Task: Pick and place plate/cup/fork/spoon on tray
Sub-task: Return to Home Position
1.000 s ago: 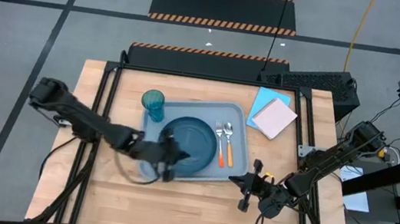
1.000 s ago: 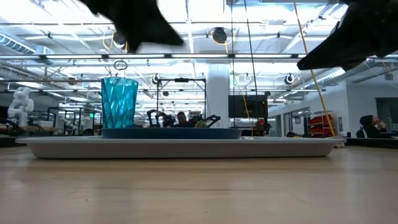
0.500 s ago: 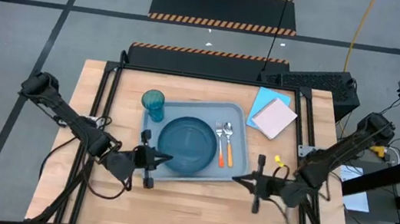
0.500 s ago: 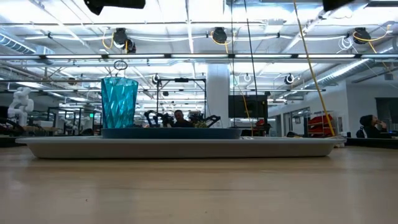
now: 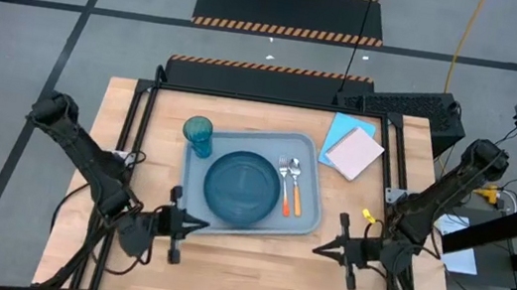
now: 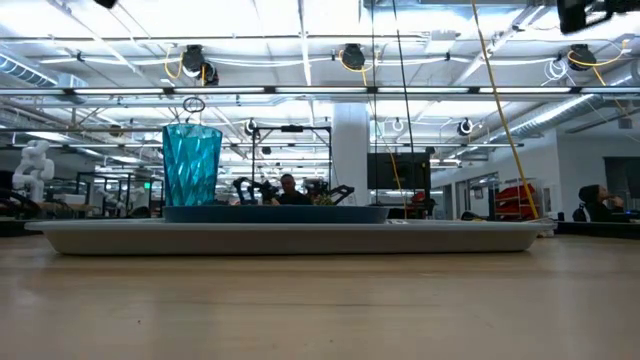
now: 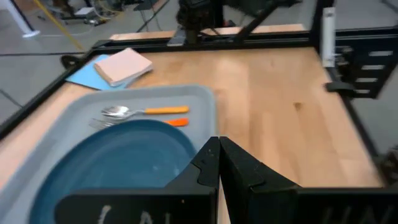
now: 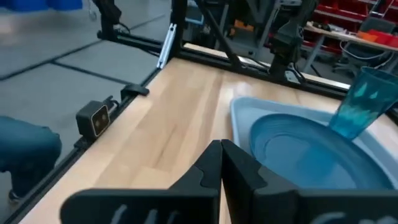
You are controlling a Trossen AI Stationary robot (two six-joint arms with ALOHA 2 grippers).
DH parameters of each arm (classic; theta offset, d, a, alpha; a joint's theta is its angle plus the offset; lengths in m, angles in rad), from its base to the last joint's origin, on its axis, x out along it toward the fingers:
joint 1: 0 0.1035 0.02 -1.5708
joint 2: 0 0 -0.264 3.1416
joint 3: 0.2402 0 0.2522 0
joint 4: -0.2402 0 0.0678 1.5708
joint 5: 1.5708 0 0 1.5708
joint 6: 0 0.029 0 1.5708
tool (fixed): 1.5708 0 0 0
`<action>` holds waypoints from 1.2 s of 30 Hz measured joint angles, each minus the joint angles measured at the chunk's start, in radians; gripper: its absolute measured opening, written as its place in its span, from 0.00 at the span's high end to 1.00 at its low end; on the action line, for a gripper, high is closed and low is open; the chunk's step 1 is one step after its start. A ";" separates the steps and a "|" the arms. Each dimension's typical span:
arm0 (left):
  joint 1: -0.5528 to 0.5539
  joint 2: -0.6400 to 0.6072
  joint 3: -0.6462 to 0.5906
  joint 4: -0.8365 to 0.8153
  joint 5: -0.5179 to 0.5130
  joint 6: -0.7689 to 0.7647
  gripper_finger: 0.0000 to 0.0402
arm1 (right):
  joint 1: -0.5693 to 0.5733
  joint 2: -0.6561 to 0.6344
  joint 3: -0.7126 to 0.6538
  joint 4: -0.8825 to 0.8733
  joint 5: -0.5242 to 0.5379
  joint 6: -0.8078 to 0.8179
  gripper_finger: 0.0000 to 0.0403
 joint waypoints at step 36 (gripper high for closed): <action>0.078 0.309 -0.002 0.401 0.243 0.198 0.98 | -0.002 -0.003 -0.497 0.739 -0.149 -0.206 1.00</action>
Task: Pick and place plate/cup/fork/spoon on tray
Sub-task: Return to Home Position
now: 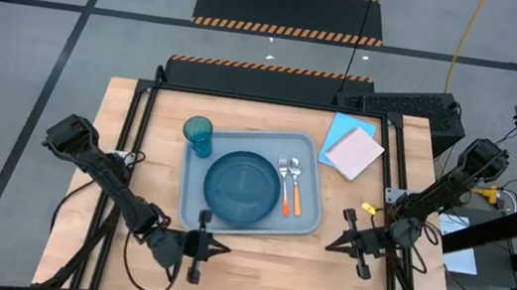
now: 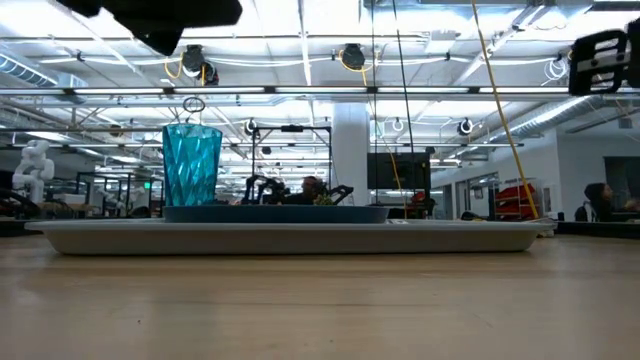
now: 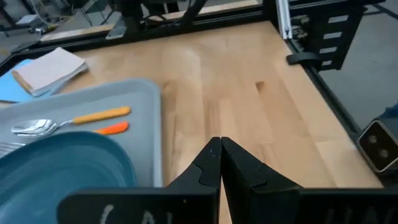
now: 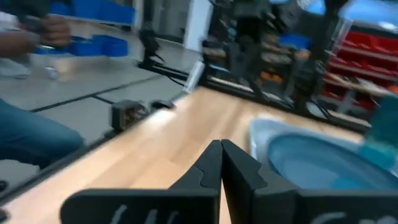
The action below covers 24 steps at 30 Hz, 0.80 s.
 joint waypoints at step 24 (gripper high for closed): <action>0.081 -0.153 -0.487 0.623 0.216 0.143 0.98 | -0.140 0.000 -0.002 -0.001 -0.195 -0.060 1.00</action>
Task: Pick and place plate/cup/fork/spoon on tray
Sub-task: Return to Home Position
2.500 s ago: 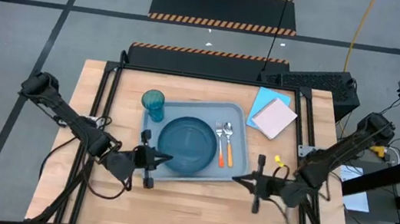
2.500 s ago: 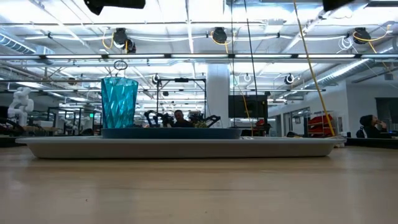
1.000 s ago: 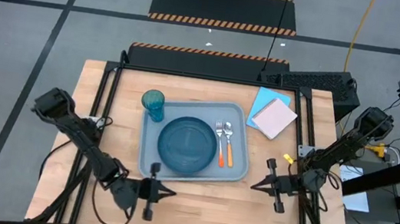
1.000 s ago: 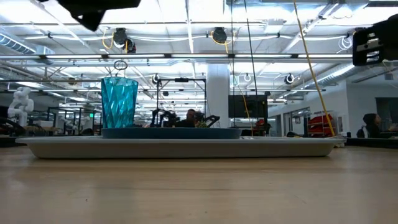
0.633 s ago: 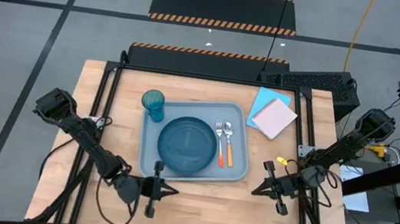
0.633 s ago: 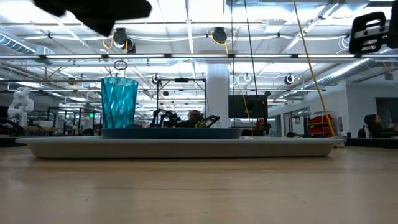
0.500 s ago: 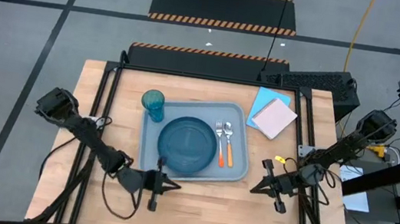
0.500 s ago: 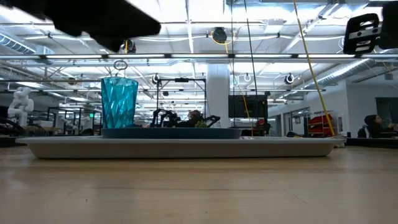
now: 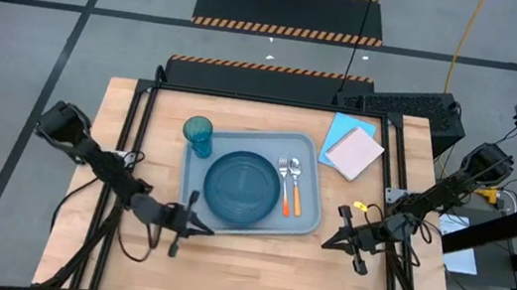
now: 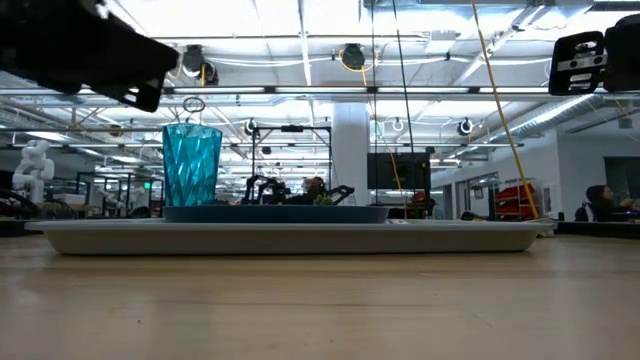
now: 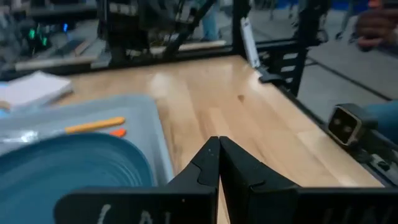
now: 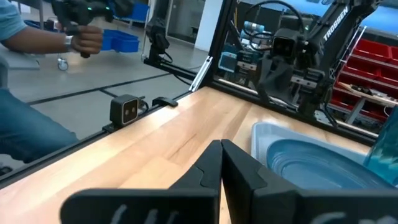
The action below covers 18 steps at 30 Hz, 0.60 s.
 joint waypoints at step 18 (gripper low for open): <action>0.045 -0.274 -0.334 0.263 0.130 0.084 0.98 | 0.000 -0.002 0.000 0.004 0.029 0.017 1.00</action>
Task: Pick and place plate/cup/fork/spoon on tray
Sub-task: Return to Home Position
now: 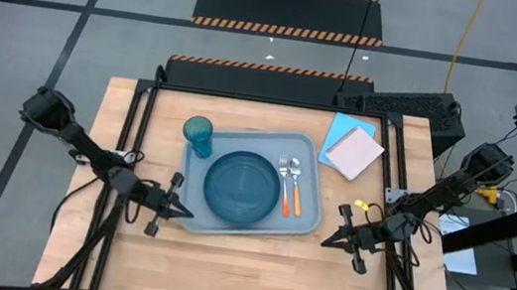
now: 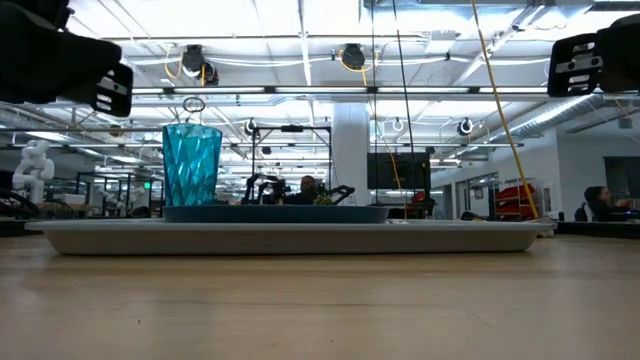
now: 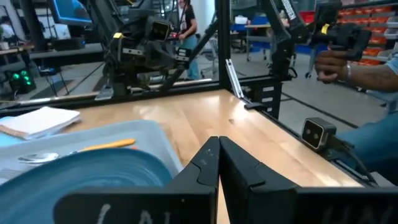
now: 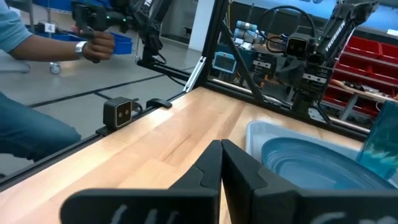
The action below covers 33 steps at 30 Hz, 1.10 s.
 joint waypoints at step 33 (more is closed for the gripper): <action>0.124 -0.254 -0.020 -0.189 0.079 0.095 0.98 | -0.279 -0.227 0.000 -0.205 -0.193 -0.091 1.00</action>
